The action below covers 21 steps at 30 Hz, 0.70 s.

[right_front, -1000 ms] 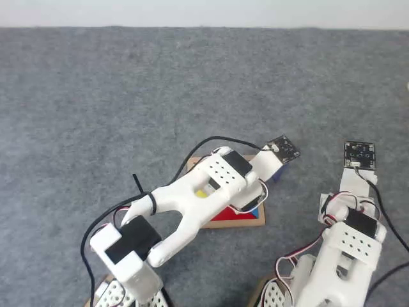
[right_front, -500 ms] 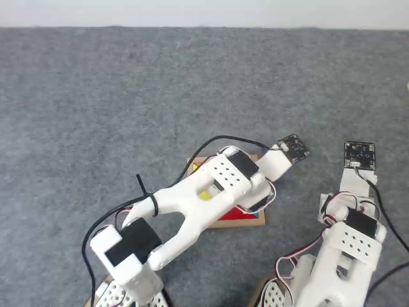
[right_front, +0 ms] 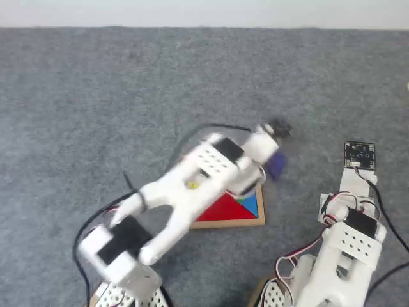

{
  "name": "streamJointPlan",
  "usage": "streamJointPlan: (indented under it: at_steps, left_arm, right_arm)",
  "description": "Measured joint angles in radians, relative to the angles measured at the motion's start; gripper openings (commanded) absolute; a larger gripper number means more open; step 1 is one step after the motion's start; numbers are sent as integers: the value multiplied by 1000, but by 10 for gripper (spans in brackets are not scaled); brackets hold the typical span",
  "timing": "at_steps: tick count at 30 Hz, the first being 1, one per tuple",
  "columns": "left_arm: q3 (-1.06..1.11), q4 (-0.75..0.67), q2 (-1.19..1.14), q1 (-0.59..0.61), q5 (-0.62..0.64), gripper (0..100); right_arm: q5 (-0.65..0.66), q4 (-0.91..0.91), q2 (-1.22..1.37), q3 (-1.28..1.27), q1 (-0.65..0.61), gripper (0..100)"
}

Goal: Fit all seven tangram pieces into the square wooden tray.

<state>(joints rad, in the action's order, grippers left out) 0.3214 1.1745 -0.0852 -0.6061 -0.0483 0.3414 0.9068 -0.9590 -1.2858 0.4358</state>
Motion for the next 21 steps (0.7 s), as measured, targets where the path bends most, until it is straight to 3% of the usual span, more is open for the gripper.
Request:
streamJointPlan:
  at_steps: [5, 13, 17, 21]
  left_arm:
    - [158, -31, 299, 163, 3, 84]
    - [746, -390, 845, 404, 5, 87]
    - [933, -479, 1043, 549, 5, 87]
    - [1020, -542, 1120, 595, 5, 87]
  right_arm:
    - [0, 0, 0, 0, 0, 53]
    - [25, 28, 5, 54, -34, 56]
    - [43, 143, 123, 224, -141, 125]
    - [40, 239, 313, 431, -301, 185]
